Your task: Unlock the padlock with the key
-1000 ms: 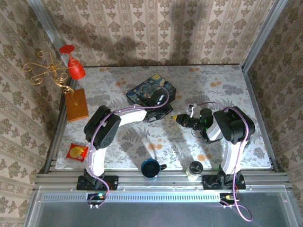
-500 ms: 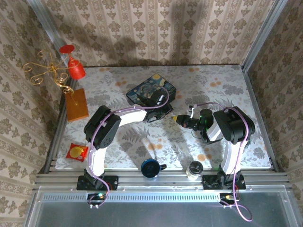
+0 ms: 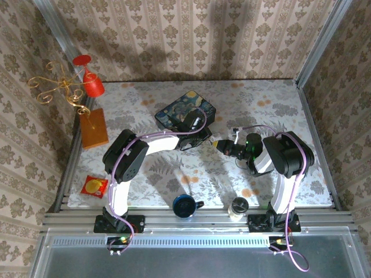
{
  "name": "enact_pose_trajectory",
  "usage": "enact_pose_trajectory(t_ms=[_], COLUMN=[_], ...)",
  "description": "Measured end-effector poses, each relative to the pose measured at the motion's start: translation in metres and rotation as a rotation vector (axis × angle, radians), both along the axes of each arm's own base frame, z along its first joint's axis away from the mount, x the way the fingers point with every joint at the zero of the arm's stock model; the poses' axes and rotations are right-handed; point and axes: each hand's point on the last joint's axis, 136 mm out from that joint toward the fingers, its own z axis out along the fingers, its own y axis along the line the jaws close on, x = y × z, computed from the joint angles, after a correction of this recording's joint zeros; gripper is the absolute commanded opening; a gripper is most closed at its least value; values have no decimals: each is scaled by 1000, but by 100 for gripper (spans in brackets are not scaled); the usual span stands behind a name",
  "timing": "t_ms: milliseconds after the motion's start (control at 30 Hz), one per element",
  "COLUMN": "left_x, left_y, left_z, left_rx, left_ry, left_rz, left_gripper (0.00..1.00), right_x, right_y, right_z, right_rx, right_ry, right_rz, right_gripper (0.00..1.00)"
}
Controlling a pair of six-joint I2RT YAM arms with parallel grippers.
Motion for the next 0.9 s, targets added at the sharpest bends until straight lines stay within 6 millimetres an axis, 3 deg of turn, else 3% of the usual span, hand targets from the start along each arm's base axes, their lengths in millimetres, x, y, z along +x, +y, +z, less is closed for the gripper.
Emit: enact_pose_trajectory(t_ms=[900], left_x=[-4], left_y=[1], left_z=[2], left_rx=[-51], left_ry=[-13], left_rz=[-13], left_gripper=[23], right_x=[3], right_y=[0], right_z=[-1], right_rx=[14], right_ry=[19], right_rz=[-10], right_gripper=[0])
